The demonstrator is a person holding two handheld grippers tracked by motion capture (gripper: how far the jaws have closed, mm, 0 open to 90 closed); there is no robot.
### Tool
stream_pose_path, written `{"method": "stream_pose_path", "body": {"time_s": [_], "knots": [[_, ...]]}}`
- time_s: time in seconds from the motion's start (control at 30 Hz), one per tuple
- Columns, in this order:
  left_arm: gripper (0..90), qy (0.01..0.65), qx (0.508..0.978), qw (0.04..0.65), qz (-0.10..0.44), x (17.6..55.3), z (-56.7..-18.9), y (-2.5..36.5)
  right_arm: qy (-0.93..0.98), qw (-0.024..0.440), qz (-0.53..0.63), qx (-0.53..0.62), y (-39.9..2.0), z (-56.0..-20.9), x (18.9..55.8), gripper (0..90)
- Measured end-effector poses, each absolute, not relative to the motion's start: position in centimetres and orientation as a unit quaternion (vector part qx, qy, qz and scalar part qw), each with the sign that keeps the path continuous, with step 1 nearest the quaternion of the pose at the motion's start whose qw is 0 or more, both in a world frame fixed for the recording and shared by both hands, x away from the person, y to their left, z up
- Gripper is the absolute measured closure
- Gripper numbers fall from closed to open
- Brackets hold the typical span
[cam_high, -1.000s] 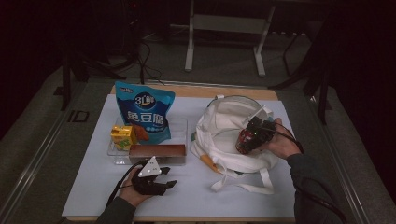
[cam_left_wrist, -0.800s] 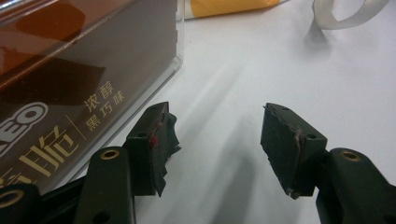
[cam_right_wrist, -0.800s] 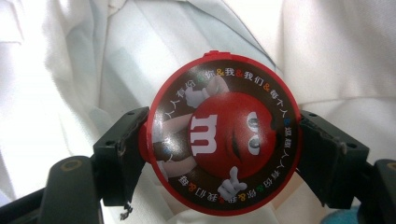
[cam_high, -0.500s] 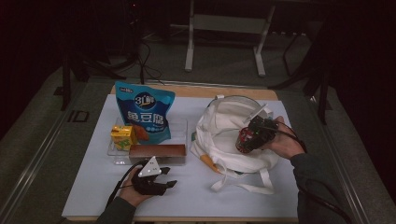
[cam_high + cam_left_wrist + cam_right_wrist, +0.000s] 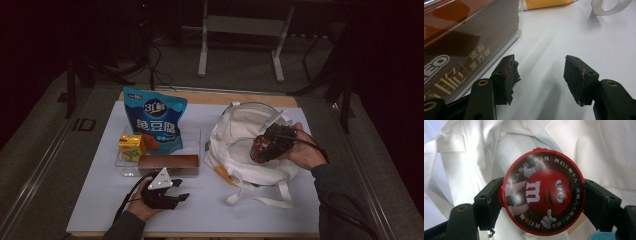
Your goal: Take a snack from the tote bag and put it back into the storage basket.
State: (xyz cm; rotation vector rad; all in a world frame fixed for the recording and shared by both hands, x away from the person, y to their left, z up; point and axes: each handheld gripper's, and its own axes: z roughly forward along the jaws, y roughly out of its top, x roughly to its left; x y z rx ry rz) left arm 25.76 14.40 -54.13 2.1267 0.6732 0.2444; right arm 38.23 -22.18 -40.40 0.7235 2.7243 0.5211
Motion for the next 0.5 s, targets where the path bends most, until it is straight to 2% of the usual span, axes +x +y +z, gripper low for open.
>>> {"method": "stream_pose_path", "body": {"time_s": [0.5], "knots": [[43.0, 0.27, 0.854, 0.434, 0.098, 25.8, -54.1, 14.4, 0.945, 0.136, 0.197, 0.223, -21.0, -39.2, 37.5, 23.9]]}}
